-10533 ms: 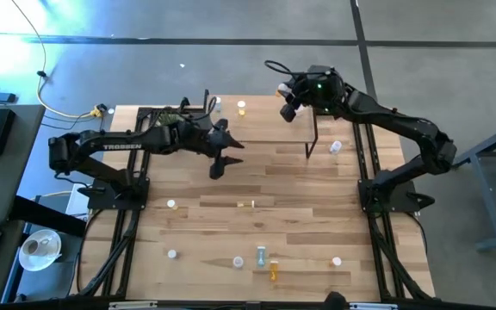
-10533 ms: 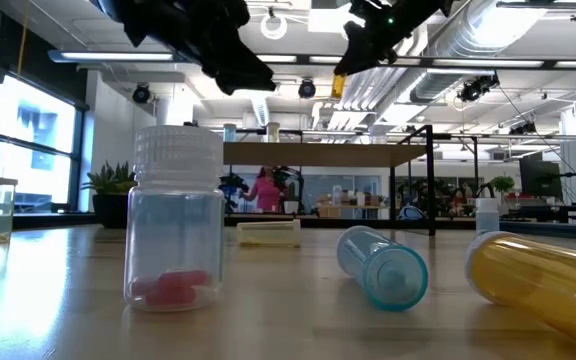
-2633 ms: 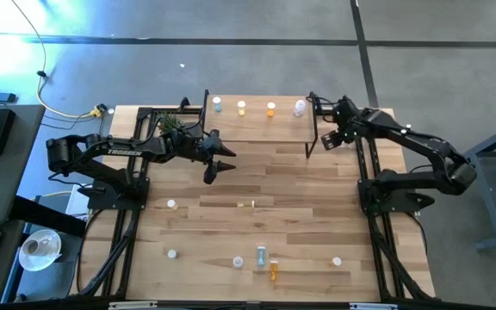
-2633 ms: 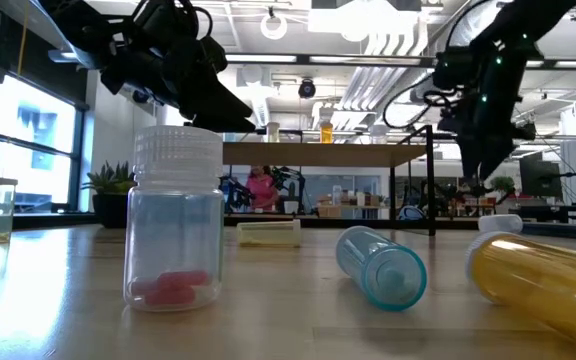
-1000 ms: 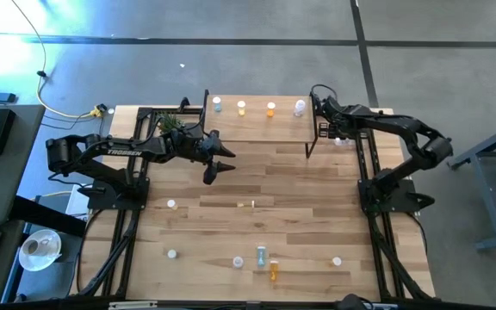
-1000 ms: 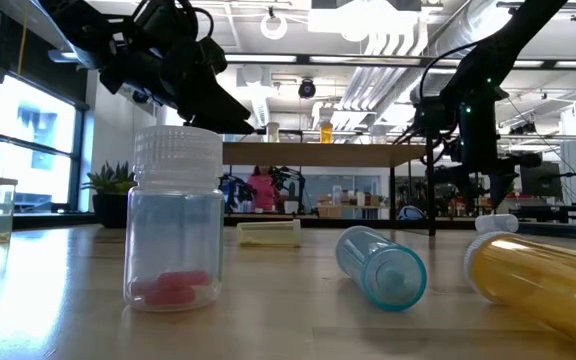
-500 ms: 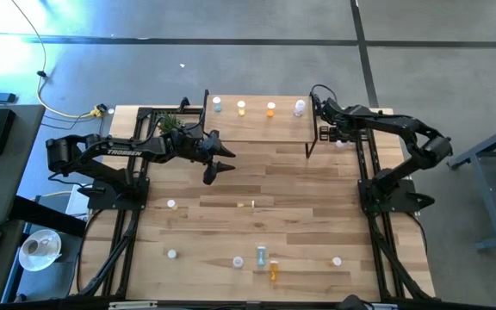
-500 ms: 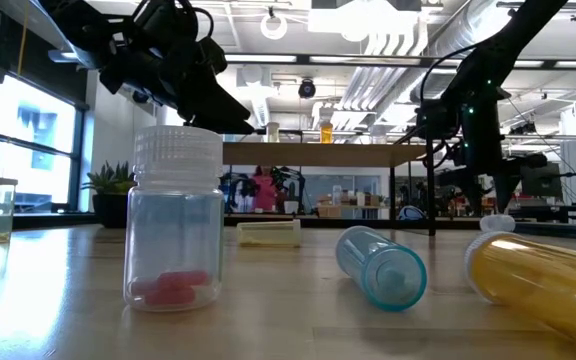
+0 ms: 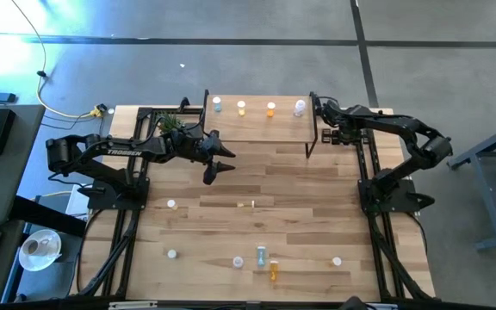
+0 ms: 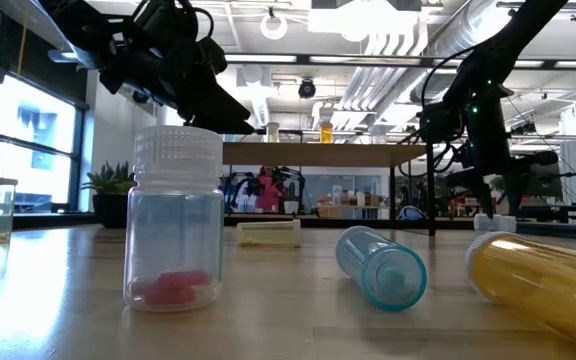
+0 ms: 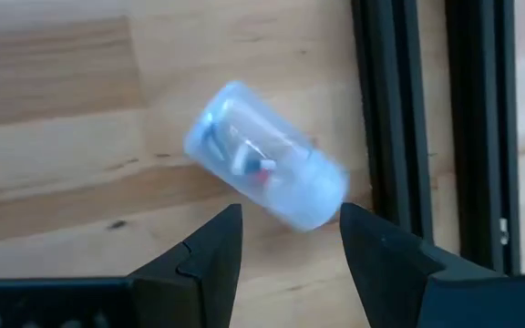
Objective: Pick and place medicine bottles onto shelf by color
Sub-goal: Put the top transparent pill bottle on the shelf aligned with the transparent pill bottle
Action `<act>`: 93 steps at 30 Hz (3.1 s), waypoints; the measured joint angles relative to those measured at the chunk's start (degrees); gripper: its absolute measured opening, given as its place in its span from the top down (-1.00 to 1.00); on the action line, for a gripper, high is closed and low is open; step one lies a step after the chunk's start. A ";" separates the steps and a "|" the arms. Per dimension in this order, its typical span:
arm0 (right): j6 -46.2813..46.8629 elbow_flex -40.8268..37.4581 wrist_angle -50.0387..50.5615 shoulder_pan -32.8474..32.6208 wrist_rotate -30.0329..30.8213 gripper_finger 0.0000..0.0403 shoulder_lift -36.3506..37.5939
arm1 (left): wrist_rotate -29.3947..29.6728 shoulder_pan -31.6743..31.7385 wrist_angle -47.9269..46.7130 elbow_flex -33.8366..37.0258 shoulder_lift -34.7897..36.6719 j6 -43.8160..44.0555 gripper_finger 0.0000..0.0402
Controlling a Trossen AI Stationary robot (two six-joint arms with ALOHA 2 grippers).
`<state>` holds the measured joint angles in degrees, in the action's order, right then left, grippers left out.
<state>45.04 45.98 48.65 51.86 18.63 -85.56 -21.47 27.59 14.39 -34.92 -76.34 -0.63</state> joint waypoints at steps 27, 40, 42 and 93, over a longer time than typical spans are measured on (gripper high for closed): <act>-4.11 0.00 -11.54 1.18 0.72 0.12 0.00 | -0.01 0.00 -0.02 0.02 -0.02 -0.02 -0.07; -4.28 0.00 -20.72 4.07 3.05 0.12 0.05 | 0.00 -0.02 -0.02 0.04 -0.04 -0.04 -0.07; -3.88 0.00 -21.06 4.02 3.51 0.12 -0.03 | 0.00 -0.02 -0.02 0.04 -0.04 -0.13 -0.07; 1.84 0.02 -24.01 2.26 7.14 0.12 -4.04 | 0.02 -0.39 -0.48 0.04 -0.04 -0.63 -0.07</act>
<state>46.88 46.00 24.64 54.11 25.78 -89.60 -21.45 27.20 13.91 -34.87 -76.38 -1.26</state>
